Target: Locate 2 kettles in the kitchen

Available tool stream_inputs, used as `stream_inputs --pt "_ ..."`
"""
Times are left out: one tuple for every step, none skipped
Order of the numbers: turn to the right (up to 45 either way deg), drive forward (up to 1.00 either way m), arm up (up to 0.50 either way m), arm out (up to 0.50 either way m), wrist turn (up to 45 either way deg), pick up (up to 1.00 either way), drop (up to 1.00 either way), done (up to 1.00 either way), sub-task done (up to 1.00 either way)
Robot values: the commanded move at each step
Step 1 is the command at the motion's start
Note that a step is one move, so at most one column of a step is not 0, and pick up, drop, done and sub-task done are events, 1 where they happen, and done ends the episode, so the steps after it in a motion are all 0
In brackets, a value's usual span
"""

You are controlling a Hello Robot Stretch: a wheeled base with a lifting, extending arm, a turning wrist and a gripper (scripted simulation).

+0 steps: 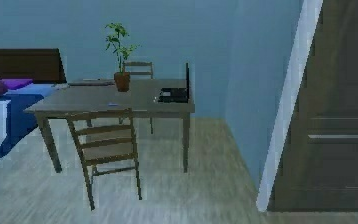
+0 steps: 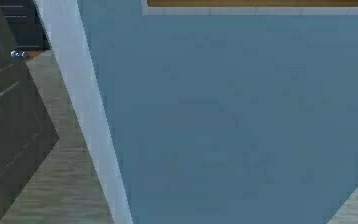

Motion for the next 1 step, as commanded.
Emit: stream_inputs --pt "-15.0 0.00 0.00 0.00 0.0 0.00 0.00 0.00 0.00"
